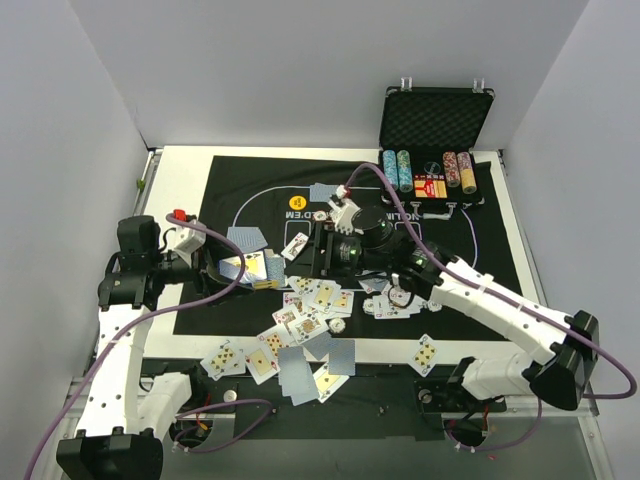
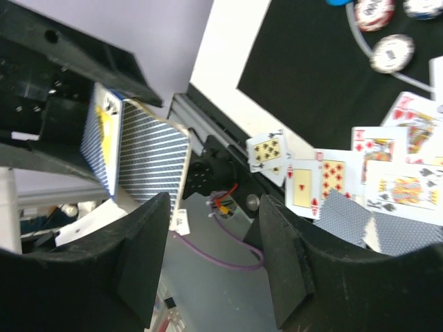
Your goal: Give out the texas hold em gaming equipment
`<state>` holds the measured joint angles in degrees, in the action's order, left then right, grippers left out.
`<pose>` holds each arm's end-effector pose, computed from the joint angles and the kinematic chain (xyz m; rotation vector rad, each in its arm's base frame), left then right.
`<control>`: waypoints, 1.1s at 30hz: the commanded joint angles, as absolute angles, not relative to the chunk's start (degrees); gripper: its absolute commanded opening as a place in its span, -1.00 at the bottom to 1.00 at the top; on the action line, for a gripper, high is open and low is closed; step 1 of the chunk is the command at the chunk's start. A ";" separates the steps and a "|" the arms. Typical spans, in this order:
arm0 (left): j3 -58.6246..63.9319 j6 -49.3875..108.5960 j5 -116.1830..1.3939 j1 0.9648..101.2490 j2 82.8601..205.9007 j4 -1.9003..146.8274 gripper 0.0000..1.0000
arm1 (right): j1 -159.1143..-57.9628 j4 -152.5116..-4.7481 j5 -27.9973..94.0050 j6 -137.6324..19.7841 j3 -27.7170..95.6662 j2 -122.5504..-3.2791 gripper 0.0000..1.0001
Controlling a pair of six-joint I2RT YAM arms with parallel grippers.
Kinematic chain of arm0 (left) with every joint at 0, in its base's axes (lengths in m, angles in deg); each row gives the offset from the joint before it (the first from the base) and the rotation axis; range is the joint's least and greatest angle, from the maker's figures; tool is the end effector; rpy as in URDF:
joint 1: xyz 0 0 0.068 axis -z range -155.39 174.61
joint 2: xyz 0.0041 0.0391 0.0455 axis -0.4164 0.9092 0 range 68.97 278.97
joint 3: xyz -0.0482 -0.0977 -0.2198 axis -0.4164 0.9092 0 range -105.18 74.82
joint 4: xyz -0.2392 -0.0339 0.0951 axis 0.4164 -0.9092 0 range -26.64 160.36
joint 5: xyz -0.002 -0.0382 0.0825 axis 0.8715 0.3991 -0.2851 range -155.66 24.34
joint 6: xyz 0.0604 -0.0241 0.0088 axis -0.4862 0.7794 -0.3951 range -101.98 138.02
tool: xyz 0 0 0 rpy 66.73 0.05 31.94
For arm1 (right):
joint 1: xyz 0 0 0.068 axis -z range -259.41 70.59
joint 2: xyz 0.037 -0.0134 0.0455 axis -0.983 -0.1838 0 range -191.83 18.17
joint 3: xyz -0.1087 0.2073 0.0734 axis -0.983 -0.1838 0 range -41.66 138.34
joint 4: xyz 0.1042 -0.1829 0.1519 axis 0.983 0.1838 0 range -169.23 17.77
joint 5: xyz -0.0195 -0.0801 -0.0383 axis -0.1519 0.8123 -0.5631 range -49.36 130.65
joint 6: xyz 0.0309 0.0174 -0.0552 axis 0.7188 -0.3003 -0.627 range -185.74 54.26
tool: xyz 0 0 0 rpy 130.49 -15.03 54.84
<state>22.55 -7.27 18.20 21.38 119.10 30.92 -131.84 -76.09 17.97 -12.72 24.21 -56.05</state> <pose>0.1755 -0.0416 0.3152 1.0273 1.4660 -1.2240 0.1819 0.2691 0.3400 -0.3272 2.0637 1.5914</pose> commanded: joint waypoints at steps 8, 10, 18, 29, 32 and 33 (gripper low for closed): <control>28.23 3.08 14.34 21.00 116.97 43.64 -1.00 | -124.42 -59.98 30.09 -22.23 22.68 -45.30 0.54; 30.07 -0.24 11.08 21.00 116.53 41.02 -0.87 | -123.10 -59.19 31.50 -22.67 21.28 -43.71 0.67; 33.51 -1.05 4.32 22.41 116.00 41.35 0.66 | -119.58 -58.31 33.26 -23.02 19.25 -40.98 0.80; 28.17 14.62 -7.02 22.67 117.84 45.98 0.73 | -116.50 -55.68 31.86 -22.94 21.88 -42.83 0.94; 24.47 22.15 -18.24 22.67 118.54 47.07 0.76 | -116.42 -52.61 34.04 -23.46 24.33 -43.88 0.96; 22.46 22.50 -19.94 22.67 118.98 45.68 0.76 | -116.50 -51.99 34.49 -23.64 24.78 -43.97 0.96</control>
